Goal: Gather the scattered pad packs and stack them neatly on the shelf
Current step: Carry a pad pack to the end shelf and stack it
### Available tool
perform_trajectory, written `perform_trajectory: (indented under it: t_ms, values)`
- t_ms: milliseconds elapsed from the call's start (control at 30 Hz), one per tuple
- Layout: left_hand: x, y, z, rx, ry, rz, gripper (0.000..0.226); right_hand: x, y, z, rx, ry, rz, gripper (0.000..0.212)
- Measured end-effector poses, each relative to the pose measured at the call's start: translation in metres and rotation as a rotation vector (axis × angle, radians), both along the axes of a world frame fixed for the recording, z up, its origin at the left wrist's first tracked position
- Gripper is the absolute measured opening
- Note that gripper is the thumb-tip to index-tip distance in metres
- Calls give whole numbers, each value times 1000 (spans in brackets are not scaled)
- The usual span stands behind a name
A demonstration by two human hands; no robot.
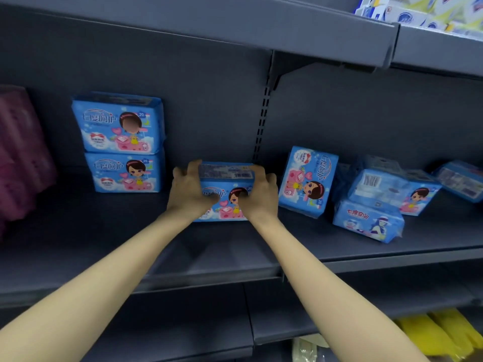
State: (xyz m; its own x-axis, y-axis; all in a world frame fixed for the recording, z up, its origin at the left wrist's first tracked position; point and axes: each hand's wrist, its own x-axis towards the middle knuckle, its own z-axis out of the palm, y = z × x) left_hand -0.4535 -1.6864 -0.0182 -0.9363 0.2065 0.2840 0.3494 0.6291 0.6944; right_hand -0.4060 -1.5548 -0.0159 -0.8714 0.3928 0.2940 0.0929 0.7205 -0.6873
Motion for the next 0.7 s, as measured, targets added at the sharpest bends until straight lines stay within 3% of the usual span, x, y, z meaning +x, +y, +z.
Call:
perform_trajectory:
  t_ms: [367, 700]
  values:
    - [8, -7, -2, -31, -33, 39, 82, 8, 0, -2, 100, -47, 10, 60]
    - [23, -3, 2, -340, 56, 71, 79, 10, -2, 2, 385, -196, 81, 76]
